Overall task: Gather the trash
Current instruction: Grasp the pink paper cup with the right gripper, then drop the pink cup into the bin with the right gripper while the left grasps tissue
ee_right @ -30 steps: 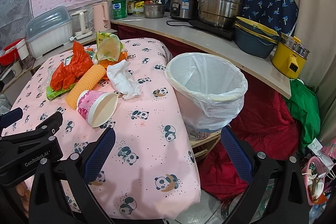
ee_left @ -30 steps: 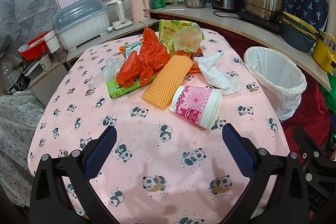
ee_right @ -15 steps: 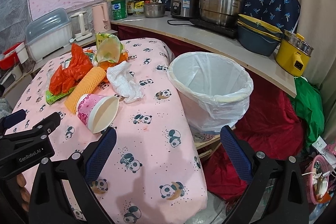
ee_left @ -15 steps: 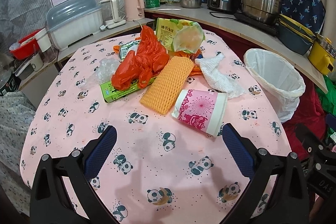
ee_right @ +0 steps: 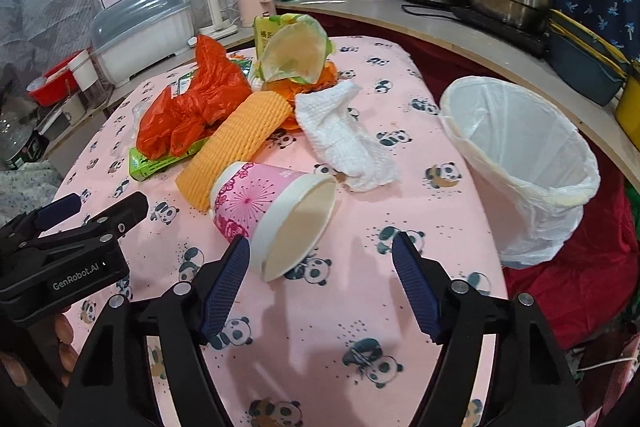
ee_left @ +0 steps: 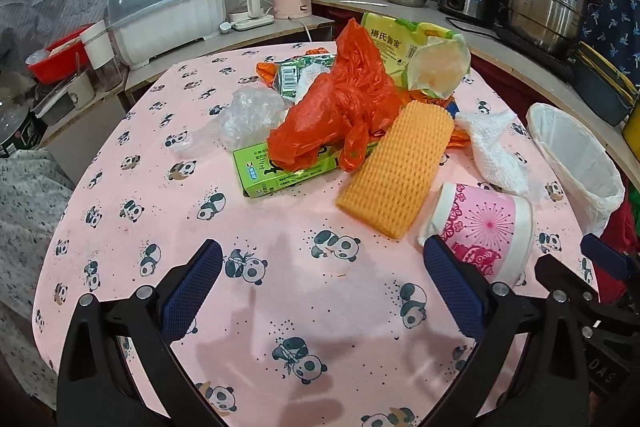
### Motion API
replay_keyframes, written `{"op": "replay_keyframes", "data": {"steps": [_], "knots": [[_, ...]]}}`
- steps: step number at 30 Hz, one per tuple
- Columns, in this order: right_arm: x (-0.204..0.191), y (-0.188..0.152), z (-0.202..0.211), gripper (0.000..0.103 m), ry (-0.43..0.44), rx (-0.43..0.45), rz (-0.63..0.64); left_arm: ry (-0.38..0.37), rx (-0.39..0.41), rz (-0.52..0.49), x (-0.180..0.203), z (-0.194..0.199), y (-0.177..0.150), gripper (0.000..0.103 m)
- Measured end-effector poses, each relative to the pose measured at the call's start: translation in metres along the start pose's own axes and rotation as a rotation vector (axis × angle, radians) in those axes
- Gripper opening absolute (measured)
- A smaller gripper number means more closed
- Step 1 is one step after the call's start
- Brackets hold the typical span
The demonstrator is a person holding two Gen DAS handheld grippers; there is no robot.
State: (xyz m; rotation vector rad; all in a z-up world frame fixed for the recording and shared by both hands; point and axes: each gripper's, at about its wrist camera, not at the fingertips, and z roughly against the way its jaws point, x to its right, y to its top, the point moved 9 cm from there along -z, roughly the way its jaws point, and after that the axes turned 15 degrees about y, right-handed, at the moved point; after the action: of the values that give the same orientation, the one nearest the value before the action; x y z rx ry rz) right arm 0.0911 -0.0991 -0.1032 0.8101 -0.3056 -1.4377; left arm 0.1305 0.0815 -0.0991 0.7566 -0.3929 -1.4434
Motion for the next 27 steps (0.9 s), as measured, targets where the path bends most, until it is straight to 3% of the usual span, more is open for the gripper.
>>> {"op": "replay_keyframes", "data": {"steps": [7,11,14,20,27], "knots": [[-0.013,-0.001,-0.039,0.049,0.09,-0.064,-0.03,-0.029,0.0,-0.012,0.002,-0.018,0.005,0.096],[-0.019,-0.002,-0.053,0.018,0.133,-0.094,-0.032,-0.036,-0.004,-0.014,0.004,-0.025,0.007,0.096],[-0.022,-0.001,-0.056,0.004,0.153,-0.093,-0.028,-0.039,-0.006,-0.02,0.006,-0.03,0.008,0.096],[-0.013,0.013,-0.038,0.003,0.125,-0.03,-0.011,-0.07,-0.003,-0.033,0.019,-0.029,0.012,0.096],[0.024,0.049,0.008,0.003,0.07,0.095,-0.035,-0.137,0.03,-0.075,0.063,-0.011,0.023,0.096]]}}
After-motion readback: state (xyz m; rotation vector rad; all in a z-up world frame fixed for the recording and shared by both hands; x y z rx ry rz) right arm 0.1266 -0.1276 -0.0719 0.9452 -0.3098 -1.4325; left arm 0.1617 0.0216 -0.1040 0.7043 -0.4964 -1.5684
